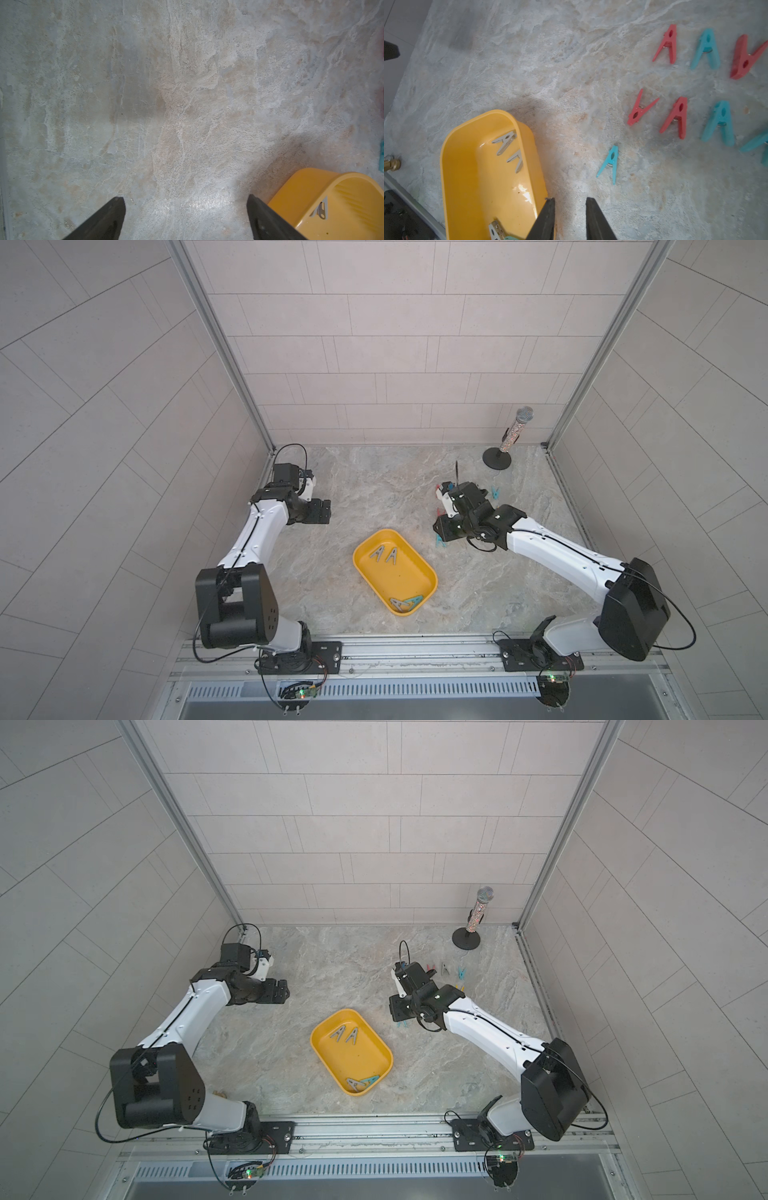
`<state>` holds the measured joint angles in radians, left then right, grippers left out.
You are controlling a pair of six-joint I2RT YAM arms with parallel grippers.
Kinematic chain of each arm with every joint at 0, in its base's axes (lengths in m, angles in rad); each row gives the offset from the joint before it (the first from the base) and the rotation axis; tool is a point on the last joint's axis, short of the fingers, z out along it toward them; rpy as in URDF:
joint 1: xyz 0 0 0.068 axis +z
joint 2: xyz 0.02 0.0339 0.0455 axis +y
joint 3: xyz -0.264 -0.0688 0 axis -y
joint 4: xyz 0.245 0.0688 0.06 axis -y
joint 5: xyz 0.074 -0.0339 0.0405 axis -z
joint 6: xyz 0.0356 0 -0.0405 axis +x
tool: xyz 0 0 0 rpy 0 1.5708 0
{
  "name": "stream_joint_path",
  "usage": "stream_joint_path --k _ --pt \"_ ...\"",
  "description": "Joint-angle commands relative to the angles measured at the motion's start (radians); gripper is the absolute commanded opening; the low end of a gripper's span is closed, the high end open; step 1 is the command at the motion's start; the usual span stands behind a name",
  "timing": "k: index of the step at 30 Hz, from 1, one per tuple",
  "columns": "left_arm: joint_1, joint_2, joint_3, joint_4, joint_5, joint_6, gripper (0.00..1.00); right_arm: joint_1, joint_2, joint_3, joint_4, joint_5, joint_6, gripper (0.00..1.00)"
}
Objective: Take the clothespins out of the storage box
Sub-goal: Place the clothespin at the center of the board, then pick up the clothespin from the storage box.
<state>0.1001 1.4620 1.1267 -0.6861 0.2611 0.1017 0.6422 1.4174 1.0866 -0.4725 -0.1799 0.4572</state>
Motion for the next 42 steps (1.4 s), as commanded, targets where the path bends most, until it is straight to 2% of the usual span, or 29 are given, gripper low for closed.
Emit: stream_joint_path --k 1,11,19,31,42 --pt "0.007 -0.026 -0.004 -0.004 -0.002 -0.003 0.99 0.046 -0.013 0.027 -0.001 0.006 0.011 0.29" --pt "0.007 -0.025 -0.006 -0.004 -0.003 -0.003 0.99 0.219 0.102 0.106 -0.007 0.065 0.011 0.29" --pt "0.007 -0.027 -0.007 -0.004 -0.004 -0.003 0.99 0.303 0.244 0.152 0.021 0.059 0.015 0.29" --pt "0.007 -0.031 -0.006 -0.004 -0.005 -0.003 0.99 0.33 0.438 0.252 -0.035 0.107 0.044 0.29" --pt "0.007 -0.03 -0.005 -0.003 -0.004 -0.003 0.99 0.329 0.539 0.325 -0.1 0.134 0.07 0.28"
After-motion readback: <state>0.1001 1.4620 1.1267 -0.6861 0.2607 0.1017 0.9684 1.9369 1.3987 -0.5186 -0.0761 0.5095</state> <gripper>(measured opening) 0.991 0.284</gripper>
